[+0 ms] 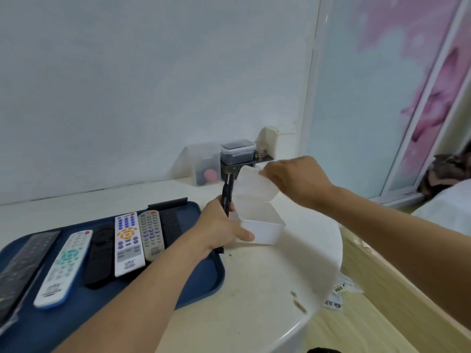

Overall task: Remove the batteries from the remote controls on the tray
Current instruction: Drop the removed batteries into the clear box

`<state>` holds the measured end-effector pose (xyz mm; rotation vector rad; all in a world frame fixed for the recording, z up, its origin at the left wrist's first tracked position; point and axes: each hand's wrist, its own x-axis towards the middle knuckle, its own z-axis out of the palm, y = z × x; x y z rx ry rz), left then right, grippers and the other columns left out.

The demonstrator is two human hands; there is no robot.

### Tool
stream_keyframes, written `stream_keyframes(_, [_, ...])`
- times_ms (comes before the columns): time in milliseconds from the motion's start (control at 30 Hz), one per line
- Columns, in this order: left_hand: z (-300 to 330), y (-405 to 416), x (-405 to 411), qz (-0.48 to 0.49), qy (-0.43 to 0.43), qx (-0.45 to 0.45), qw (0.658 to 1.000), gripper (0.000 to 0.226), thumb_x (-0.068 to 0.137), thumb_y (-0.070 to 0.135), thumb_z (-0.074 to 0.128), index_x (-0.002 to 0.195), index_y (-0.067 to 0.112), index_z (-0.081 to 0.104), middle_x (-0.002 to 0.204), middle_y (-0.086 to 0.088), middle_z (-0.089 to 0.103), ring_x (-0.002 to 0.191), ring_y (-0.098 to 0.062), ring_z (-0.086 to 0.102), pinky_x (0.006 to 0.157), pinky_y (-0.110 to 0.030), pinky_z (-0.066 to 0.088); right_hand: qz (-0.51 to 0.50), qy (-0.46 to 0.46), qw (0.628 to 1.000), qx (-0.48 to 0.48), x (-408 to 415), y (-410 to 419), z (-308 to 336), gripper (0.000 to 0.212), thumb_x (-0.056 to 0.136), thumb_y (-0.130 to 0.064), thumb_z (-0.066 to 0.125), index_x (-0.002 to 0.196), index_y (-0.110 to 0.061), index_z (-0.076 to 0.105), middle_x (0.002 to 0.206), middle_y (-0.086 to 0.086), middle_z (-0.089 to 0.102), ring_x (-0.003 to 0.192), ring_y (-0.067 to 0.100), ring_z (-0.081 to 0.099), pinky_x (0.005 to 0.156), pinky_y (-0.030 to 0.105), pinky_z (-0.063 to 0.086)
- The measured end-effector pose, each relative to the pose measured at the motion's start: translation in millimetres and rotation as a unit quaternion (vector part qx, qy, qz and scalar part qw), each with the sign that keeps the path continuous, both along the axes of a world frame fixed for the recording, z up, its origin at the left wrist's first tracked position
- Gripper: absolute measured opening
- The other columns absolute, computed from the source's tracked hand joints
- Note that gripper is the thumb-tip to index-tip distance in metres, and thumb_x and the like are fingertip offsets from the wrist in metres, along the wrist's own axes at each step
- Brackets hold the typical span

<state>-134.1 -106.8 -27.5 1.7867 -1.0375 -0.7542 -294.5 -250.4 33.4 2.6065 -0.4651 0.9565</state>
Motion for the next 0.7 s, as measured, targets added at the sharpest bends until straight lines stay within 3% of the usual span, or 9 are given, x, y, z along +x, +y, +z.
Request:
stream_keyframes(100, [0, 2, -7, -0.001, 0.001, -0.004, 1.000, 0.069, 0.050, 0.009, 0.099, 0.098, 0.018, 0.050, 0.108, -0.008, 0.064, 0.093, -0.021, 0.059, 0.072, -0.031, 0.049, -0.081, -0.084, 0.972, 0.206, 9, -2, 3, 0.025, 0.097, -0.045, 0.056, 0.102, -0.020, 0.055, 0.061, -0.011, 0.049, 0.062, 0.023, 0.054, 0.055, 0.031, 0.033])
stream_keyframes(200, [-5, 4, -12, 0.022, 0.014, -0.025, 0.999, 0.071, 0.048, 0.006, 0.099, 0.097, 0.019, 0.048, 0.109, -0.005, 0.063, 0.099, -0.021, 0.060, 0.075, -0.032, 0.051, -0.076, -0.164, 0.896, 0.405, 29, 16, -7, 0.025, 0.092, -0.033, 0.067, 0.091, -0.015, 0.049, 0.067, -0.004, 0.052, 0.062, 0.018, 0.050, 0.054, 0.031, 0.036])
stream_keyframes(300, [-6, 7, -12, 0.023, 0.024, -0.048, 0.998, 0.088, 0.049, 0.004, 0.098, 0.117, 0.021, 0.046, 0.113, 0.002, 0.056, 0.103, -0.015, 0.057, 0.075, -0.028, 0.049, -0.071, -0.060, 0.812, 0.576, 41, 30, -15, 0.024, 0.088, -0.018, 0.073, 0.075, -0.008, 0.056, 0.061, 0.005, 0.050, 0.054, 0.019, 0.044, 0.047, 0.022, 0.036])
stream_keyframes(367, [-5, 11, -10, 0.018, 0.031, -0.054, 0.998, 0.103, 0.049, 0.004, 0.098, 0.131, 0.028, 0.040, 0.118, 0.007, 0.053, 0.110, -0.017, 0.055, 0.085, -0.033, 0.053, -0.085, 0.022, 0.785, 0.614, 45, 35, -14, 0.013, 0.086, -0.010, 0.074, 0.082, -0.002, 0.065, 0.068, 0.012, 0.053, 0.061, 0.024, 0.046, 0.053, 0.026, 0.042])
stream_keyframes(433, [-4, 12, -10, 0.013, 0.034, -0.056, 0.998, 0.111, 0.051, 0.004, 0.097, 0.139, 0.033, 0.037, 0.123, 0.010, 0.051, 0.117, -0.019, 0.053, 0.095, -0.037, 0.052, -0.091, 0.044, 0.783, 0.613, 48, 35, -11, 0.007, 0.086, -0.005, 0.073, 0.090, 0.001, 0.070, 0.075, 0.014, 0.062, 0.065, 0.023, 0.056, 0.061, 0.026, 0.051])
stream_keyframes(500, [-2, 11, -9, 0.020, 0.037, -0.054, 0.998, 0.108, 0.055, 0.003, 0.096, 0.142, 0.031, 0.039, 0.131, 0.006, 0.049, 0.121, -0.021, 0.050, 0.094, -0.036, 0.049, -0.090, 0.052, 0.795, 0.598, 52, 38, -9, 0.006, 0.085, 0.000, 0.073, 0.088, -0.005, 0.070, 0.080, 0.012, 0.069, 0.065, 0.019, 0.065, 0.061, 0.022, 0.055])
stream_keyframes(633, [1, 8, -5, 0.047, 0.052, -0.045, 0.997, 0.104, 0.055, 0.002, 0.096, 0.141, 0.027, 0.043, 0.134, -0.001, 0.053, 0.122, -0.024, 0.053, 0.100, -0.045, 0.051, -0.104, 0.098, 0.861, 0.488, 55, 45, -12, 0.022, 0.086, 0.003, 0.068, 0.102, -0.010, 0.076, 0.104, 0.009, 0.073, 0.094, 0.021, 0.069, 0.080, 0.025, 0.056])
stream_keyframes(700, [2, 8, -5, 0.052, 0.058, -0.044, 0.996, 0.102, 0.056, 0.002, 0.095, 0.141, 0.025, 0.043, 0.134, 0.000, 0.052, 0.122, -0.024, 0.052, 0.097, -0.041, 0.051, -0.094, 0.111, 0.889, 0.435, 51, 50, -10, 0.023, 0.090, 0.000, 0.066, 0.108, -0.009, 0.077, 0.109, 0.005, 0.073, 0.100, 0.020, 0.067, 0.080, 0.021, 0.050])
